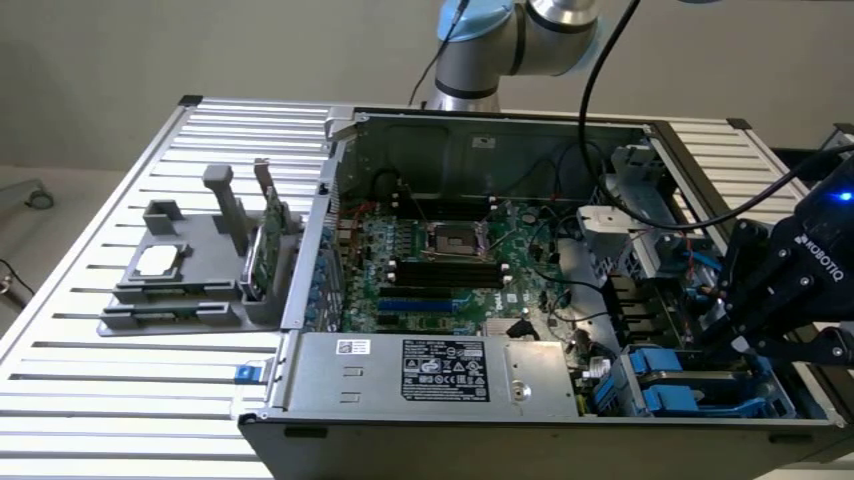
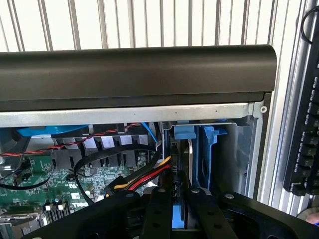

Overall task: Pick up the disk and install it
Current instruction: 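Insert the first disk wire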

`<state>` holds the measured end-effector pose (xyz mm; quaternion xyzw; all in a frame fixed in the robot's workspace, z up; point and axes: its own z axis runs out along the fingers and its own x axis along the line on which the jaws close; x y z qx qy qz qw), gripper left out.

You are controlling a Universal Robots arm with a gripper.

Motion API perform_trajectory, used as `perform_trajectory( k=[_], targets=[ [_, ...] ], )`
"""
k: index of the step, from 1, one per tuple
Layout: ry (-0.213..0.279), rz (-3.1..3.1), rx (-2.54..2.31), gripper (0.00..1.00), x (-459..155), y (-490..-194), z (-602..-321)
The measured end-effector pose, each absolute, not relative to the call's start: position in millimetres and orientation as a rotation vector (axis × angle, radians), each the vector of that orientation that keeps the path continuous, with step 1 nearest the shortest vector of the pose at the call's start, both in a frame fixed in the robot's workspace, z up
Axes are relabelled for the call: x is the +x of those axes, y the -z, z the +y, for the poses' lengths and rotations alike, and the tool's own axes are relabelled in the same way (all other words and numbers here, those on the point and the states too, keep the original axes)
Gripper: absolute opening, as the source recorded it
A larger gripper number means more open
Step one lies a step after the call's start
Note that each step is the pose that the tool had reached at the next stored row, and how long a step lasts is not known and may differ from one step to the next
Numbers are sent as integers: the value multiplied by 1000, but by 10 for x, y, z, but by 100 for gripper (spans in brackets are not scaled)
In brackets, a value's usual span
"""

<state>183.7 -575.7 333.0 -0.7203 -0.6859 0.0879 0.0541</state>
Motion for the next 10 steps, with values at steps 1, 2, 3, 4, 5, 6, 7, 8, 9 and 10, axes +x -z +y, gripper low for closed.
perform_trajectory(
  k=[1, 2, 3, 4, 5, 6, 7, 8, 9, 10],
  targets=[
    [-267, -2084, -2188, 17, 1837, -3330, -5757],
    [-267, -2084, -2188, 17, 1837, -3329, -5757],
    [-267, -2084, -2188, 17, 1837, -3329, -5757],
    [-267, -2084, -2188, 17, 1837, -3327, -5757],
    [-267, -2084, -2188, 17, 1837, -3326, -5757],
    [-267, -2084, -2188, 17, 1837, -3325, -5757],
    [-267, -2084, -2188, 17, 1837, -3324, -5757],
    [-267, -2084, -2188, 17, 1837, -3323, -5757],
    [-267, -2084, -2188, 17, 1837, -3321, -5757],
    [-267, -2084, -2188, 17, 1837, -3319, -5757]
  ],
)
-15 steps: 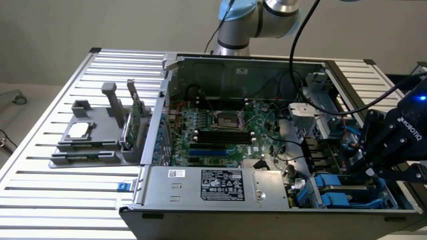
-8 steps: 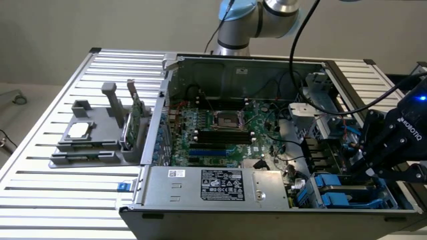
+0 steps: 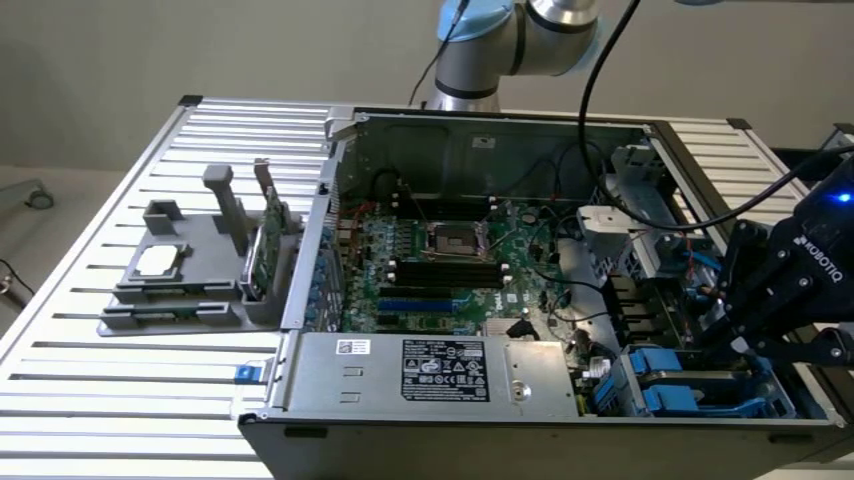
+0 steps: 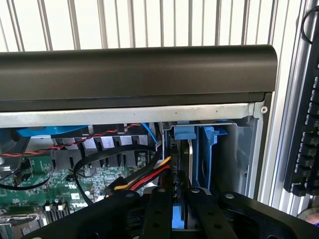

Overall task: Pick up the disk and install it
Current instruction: 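Insert the first disk wire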

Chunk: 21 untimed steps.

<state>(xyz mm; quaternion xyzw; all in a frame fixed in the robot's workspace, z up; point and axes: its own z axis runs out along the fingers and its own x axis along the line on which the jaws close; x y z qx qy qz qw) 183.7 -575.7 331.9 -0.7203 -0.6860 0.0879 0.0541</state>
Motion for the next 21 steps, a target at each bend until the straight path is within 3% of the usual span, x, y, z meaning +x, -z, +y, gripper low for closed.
perform_trajectory(
  k=[21],
  targets=[
    [-267, -2083, -2188, 17, 1856, -3286, -5757]
  ],
)
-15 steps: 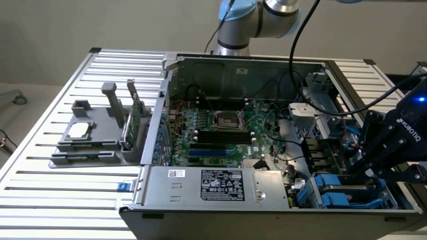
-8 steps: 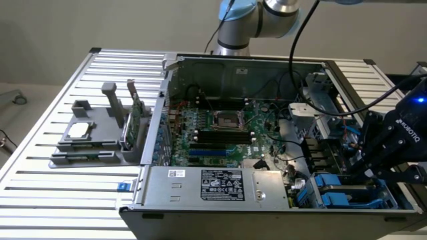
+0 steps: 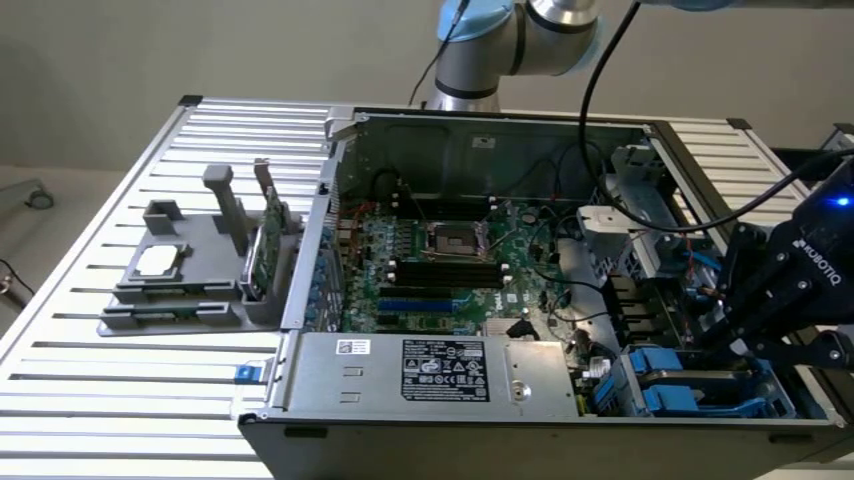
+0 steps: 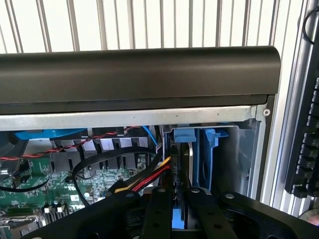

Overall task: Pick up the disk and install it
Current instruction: 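Insert the first disk wire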

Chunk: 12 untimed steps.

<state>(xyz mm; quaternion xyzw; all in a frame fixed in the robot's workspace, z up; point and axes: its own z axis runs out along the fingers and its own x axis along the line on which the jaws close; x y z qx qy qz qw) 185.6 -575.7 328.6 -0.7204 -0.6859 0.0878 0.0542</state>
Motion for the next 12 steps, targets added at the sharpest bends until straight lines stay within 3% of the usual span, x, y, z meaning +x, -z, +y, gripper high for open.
perform_trajectory(
  k=[12],
  targets=[
    [-267, -2084, -2188, 17, 1861, -3266, -5765]
  ],
)
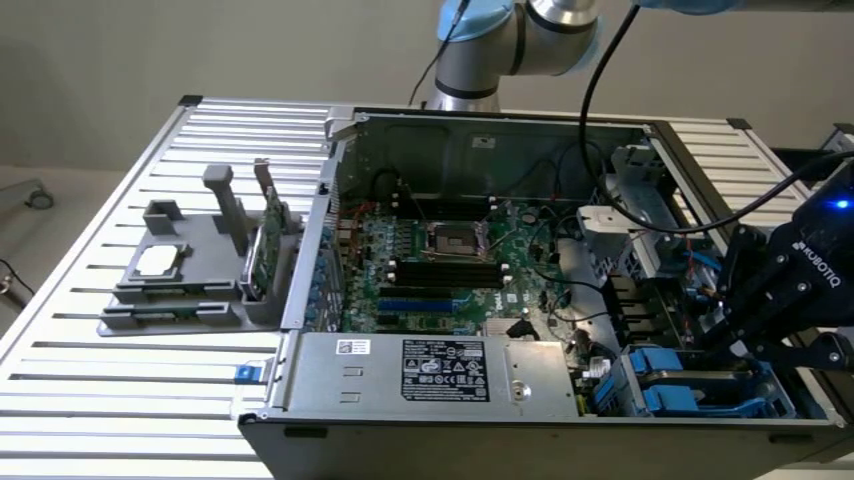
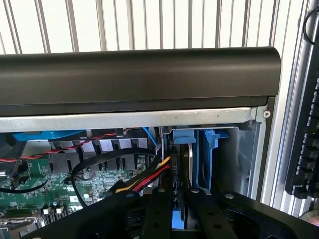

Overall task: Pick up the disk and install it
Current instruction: 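Insert the first disk wire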

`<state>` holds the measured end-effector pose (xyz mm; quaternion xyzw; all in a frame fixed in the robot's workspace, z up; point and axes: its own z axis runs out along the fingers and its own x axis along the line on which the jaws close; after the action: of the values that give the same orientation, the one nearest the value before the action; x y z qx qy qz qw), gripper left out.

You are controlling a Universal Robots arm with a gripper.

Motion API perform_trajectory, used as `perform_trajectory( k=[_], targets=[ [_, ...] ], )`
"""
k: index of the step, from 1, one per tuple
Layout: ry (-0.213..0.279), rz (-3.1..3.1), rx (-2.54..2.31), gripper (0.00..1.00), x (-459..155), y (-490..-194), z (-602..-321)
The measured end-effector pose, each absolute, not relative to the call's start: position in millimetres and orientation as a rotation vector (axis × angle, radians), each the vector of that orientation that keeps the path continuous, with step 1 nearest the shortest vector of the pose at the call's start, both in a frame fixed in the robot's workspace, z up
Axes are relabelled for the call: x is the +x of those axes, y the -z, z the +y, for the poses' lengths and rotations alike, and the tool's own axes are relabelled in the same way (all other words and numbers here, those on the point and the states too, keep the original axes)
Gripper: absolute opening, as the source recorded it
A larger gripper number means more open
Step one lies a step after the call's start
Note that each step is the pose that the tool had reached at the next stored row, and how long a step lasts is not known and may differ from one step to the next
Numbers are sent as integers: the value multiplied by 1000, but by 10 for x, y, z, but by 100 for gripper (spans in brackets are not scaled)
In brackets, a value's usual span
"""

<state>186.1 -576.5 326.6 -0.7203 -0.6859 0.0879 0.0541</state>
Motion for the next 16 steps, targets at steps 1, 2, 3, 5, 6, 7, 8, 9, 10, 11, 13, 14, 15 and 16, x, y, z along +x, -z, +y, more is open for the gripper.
perform_trajectory(
  k=[1, 2, 3, 5, 6, 7, 8, 9, 10, 11, 13, 14, 15, 16],
  targets=[
    [-267, -2084, -2188, 17, 1861, -3265, -5765],
    [-267, -2084, -2188, 17, 1861, -3265, -5765],
    [-267, -2084, -2188, 17, 1861, -3265, -5765],
    [-267, -2084, -2188, 17, 1862, -3265, -5766],
    [-266, -2084, -2188, 18, 1864, -3262, -5766],
    [-266, -2084, -2188, 24, 1864, -3262, -5766],
    [-267, -2084, -2188, 24, 1864, -3262, -5766],
    [-267, -2084, -2188, 30, 1862, -3264, -5766],
    [-267, -2084, -2188, 30, 1861, -3265, -5766],
    [-267, -2084, -2188, 42, 1861, -3265, -5766],
    [-267, -2084, -2188, 48, 1861, -3266, -5766],
    [-267, -2084, -2188, 48, 1861, -3267, -5766],
    [-267, -2084, -2188, 53, 1861, -3268, -5766],
    [-267, -2084, -2188, 59, 1861, -3270, -5767]
  ],
)
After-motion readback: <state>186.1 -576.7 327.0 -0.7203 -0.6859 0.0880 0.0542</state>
